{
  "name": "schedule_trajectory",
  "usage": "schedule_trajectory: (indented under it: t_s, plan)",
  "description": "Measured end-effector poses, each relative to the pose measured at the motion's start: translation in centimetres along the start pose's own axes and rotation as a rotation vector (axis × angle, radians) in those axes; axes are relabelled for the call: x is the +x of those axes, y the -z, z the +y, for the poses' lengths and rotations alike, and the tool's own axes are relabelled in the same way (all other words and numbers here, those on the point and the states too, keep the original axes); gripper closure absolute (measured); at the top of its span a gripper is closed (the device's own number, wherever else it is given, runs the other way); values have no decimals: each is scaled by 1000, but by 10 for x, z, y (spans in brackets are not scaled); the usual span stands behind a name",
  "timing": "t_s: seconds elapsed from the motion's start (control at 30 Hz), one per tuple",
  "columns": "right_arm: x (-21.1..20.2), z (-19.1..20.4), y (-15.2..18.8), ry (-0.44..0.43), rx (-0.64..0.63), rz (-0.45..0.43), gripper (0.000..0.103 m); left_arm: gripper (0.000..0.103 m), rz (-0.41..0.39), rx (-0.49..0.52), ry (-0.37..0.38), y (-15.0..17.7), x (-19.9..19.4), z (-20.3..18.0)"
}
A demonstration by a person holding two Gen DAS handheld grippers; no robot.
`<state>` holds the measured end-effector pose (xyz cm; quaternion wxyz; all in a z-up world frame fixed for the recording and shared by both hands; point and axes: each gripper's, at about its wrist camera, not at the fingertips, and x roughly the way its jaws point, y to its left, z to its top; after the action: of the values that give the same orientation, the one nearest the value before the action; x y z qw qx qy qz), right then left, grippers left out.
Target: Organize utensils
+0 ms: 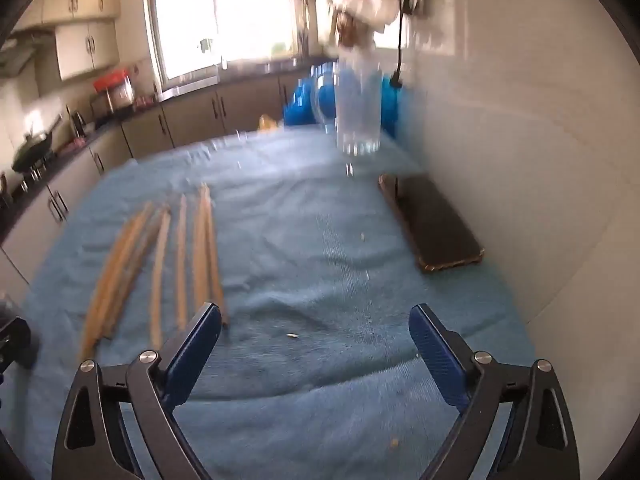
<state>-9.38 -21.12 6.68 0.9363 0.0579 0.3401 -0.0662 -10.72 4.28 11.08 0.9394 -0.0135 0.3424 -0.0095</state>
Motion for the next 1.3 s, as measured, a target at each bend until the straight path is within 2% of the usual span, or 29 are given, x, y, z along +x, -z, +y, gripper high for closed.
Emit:
schedule_trajectory:
  t_s: [0.2,0.3,0.53,0.83,1.1,1.3]
  plan:
    - [-59,14,15,24,26,-189,5,0,-64,-40,-9,4,-32,13]
    - [-74,19,14,23,36,-245,3,0,-100,-31,-41,7,-45,18]
    - [-112,33,19,31,3,-334,1,0,-169,-33,-51,12,-74,29]
    - [-141,36,17,22,40,-381,1,0,-228,-22,-80,17,-99,37]
    - [-151,47,23,4,15,-374,1,0,-256,-41,-85,21,-114,45]
    - [-160,53,25,10,-2,-403,0,0,-283,-36,-97,24,-122,48]
